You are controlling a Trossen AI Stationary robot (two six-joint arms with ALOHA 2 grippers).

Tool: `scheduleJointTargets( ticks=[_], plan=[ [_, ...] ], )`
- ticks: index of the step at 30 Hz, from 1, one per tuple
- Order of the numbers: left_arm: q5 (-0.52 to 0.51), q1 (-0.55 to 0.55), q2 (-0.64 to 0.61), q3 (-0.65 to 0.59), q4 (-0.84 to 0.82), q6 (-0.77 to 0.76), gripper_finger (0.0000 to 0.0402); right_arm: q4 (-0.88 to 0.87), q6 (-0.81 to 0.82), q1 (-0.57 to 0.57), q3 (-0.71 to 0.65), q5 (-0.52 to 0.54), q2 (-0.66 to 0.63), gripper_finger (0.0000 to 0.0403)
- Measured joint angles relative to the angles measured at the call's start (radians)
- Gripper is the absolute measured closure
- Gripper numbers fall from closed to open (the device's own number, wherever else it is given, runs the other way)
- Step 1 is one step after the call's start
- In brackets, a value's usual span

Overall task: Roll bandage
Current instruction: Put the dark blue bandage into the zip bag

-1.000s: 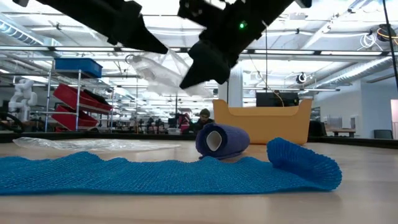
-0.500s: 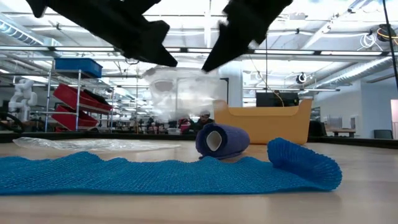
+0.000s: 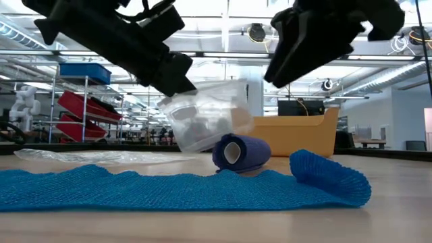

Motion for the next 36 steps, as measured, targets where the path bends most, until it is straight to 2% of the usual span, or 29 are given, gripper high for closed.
scheduleJointTargets(
  ticks=[4, 6, 10, 14, 19, 24, 27, 31, 36],
  plan=[
    [0.007, 0.0, 0.022, 0.032, -0.001, 0.001, 0.0401, 0.196, -0.171, -0.014, -0.045, 0.074, 0.0, 0.0231],
    [0.011, 0.0, 0.032, 0.054, 0.0, 0.003, 0.0402, 0.275, -0.235, -0.034, -0.054, 0.067, 0.0, 0.0237],
    [0.014, -0.007, 0.057, 0.083, -0.005, 0.052, 0.0402, 0.263, -0.261, -0.081, -0.055, -0.048, 0.0, 0.0247],
    [0.02, -0.02, 0.102, 0.09, -0.011, 0.188, 0.0402, 0.19, -0.3, -0.114, -0.055, -0.187, 0.004, 0.0251],
    [0.015, -0.023, 0.152, 0.09, -0.01, 0.261, 0.0402, 0.166, -0.363, -0.13, -0.055, -0.269, 0.04, 0.0252],
    [0.008, -0.014, 0.158, 0.09, -0.006, 0.254, 0.0402, 0.149, -0.447, -0.138, -0.055, -0.264, 0.138, 0.0252],
    [0.007, -0.013, 0.158, 0.09, -0.011, 0.254, 0.0402, 0.185, -0.48, -0.148, -0.051, -0.211, 0.178, 0.0252],
    [0.006, -0.007, 0.158, 0.09, -0.018, 0.254, 0.0402, 0.206, -0.516, -0.148, -0.052, -0.158, 0.192, 0.0252],
    [0.006, 0.002, 0.158, 0.09, -0.048, 0.211, 0.0402, 0.221, -0.585, -0.15, -0.054, -0.161, 0.188, 0.0252]
  ],
)
